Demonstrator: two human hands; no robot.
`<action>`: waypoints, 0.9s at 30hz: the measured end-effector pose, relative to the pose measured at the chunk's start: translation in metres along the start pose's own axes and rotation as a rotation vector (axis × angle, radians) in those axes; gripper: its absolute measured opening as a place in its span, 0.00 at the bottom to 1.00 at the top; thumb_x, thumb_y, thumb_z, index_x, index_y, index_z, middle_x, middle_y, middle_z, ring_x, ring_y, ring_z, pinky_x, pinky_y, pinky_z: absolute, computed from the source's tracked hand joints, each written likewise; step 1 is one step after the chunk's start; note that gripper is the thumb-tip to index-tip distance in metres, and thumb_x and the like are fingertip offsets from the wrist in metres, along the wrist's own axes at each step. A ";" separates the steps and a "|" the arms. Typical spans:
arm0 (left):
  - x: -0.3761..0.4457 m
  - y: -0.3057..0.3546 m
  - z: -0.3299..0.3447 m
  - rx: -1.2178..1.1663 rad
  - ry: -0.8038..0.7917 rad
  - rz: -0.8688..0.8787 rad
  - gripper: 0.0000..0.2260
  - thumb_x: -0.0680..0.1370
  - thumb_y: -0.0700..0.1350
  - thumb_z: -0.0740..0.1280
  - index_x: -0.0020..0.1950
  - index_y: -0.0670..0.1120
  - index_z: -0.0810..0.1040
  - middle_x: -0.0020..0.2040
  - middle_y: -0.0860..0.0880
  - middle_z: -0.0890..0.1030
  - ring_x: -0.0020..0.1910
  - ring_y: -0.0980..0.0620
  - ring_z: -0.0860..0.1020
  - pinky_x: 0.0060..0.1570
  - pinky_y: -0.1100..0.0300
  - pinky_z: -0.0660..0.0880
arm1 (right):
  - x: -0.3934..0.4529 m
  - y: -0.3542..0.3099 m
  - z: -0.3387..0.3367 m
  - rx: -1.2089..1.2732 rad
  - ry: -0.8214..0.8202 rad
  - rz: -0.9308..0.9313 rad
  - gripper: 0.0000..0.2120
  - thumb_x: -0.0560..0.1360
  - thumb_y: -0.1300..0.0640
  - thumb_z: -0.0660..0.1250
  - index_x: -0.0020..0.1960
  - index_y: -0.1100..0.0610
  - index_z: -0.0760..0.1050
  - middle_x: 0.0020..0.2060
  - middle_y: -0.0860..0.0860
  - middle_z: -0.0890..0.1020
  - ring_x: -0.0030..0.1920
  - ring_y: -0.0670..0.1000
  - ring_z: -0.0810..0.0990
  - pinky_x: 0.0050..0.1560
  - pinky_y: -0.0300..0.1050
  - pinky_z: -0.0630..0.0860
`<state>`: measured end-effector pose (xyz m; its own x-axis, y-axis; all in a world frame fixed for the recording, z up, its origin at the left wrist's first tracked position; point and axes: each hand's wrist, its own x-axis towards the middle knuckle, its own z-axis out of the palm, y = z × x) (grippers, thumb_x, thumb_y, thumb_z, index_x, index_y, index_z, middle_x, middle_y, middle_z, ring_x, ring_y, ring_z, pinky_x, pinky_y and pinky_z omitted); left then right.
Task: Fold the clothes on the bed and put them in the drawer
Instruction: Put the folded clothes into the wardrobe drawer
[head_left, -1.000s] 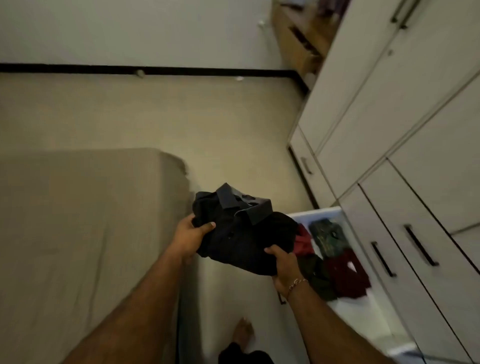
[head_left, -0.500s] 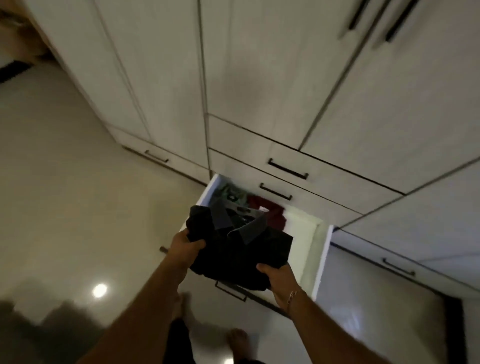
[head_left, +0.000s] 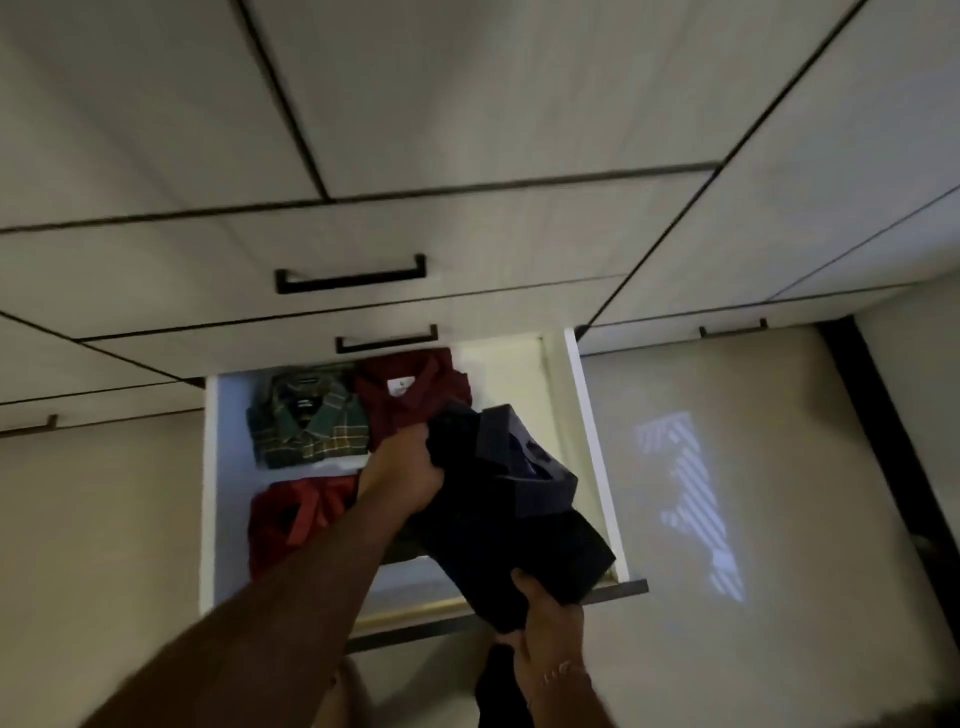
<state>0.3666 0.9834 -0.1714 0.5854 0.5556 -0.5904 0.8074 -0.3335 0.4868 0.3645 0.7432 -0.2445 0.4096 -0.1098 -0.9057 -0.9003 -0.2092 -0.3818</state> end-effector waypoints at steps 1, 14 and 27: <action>0.026 0.003 0.019 0.090 0.027 0.005 0.17 0.79 0.45 0.67 0.68 0.47 0.76 0.62 0.42 0.80 0.60 0.40 0.79 0.55 0.52 0.75 | 0.021 -0.005 0.003 0.034 -0.007 0.012 0.25 0.63 0.46 0.83 0.54 0.50 0.75 0.54 0.58 0.82 0.56 0.63 0.81 0.64 0.67 0.78; 0.258 -0.028 0.200 -0.188 0.164 0.133 0.38 0.77 0.47 0.76 0.82 0.50 0.60 0.80 0.48 0.63 0.77 0.49 0.64 0.74 0.60 0.61 | 0.268 0.025 0.066 0.332 0.136 0.116 0.35 0.70 0.61 0.80 0.73 0.61 0.67 0.60 0.57 0.81 0.62 0.62 0.80 0.67 0.59 0.76; 0.086 -0.188 0.193 -0.018 -0.516 0.014 0.10 0.77 0.49 0.73 0.51 0.64 0.76 0.53 0.57 0.81 0.52 0.59 0.79 0.59 0.56 0.77 | 0.185 0.063 0.054 -1.548 -0.978 -0.419 0.45 0.67 0.42 0.81 0.77 0.40 0.63 0.74 0.46 0.70 0.73 0.52 0.70 0.75 0.56 0.68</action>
<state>0.2789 0.9472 -0.4376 0.5599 0.1015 -0.8223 0.8005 -0.3222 0.5053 0.3751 0.7624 -0.4462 -0.1818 0.5783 -0.7953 0.3643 -0.7116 -0.6007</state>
